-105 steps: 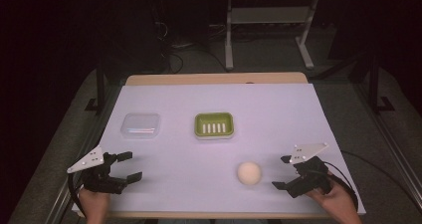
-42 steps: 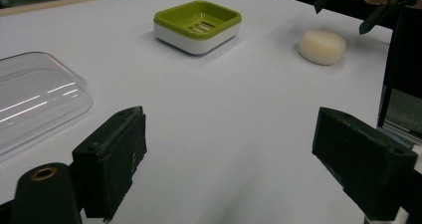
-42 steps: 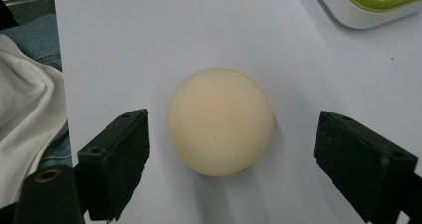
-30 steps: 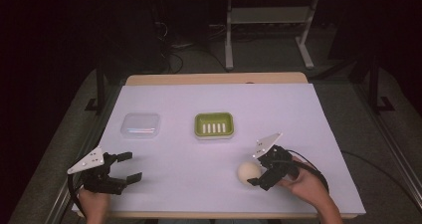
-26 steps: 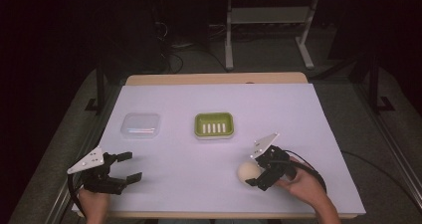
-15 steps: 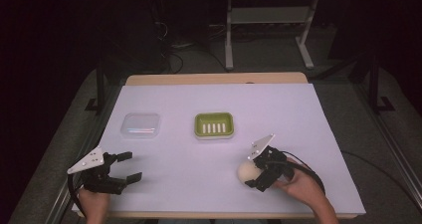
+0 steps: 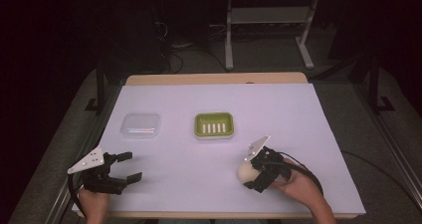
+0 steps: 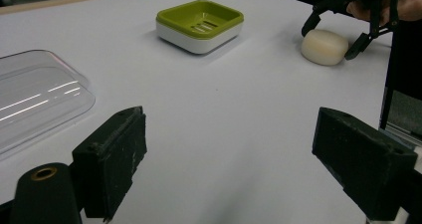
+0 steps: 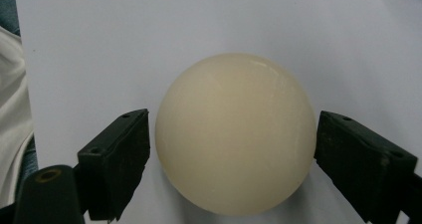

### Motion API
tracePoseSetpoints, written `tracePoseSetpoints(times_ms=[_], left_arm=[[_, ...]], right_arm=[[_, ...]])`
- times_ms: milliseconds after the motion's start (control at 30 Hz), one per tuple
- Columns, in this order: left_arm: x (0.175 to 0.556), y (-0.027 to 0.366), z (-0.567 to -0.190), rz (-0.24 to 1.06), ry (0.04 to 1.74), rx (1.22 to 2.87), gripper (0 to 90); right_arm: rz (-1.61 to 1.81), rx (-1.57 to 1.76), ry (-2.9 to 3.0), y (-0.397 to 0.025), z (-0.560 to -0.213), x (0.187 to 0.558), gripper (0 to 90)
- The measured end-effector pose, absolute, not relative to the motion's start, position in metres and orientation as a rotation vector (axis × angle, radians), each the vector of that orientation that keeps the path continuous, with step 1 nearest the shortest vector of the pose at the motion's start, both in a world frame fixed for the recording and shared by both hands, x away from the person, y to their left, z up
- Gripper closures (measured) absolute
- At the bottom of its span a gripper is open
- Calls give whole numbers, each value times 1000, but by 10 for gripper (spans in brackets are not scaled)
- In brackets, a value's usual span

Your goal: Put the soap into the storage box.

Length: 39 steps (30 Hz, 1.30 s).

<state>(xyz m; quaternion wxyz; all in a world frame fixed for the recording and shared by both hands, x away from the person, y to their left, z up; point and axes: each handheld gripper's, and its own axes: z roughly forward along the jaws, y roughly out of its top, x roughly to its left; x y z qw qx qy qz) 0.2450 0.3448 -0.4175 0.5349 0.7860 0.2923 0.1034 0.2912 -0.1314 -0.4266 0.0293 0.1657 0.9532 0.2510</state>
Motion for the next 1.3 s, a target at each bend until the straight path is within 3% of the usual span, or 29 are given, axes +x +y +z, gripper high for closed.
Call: tracePoseSetpoints(times_ms=[233,400,1300], left_arm=[[245,345,-418,247,697,1870,132],[246,348,-418,248,708,1866,132],[245,348,-418,244,709,1856,132]], right_arm=[[726,503,2947,-128,-430,292,150],[703,490,2965,-125,-428,294,238],[785,459,2977,-119,-409,306,243]])
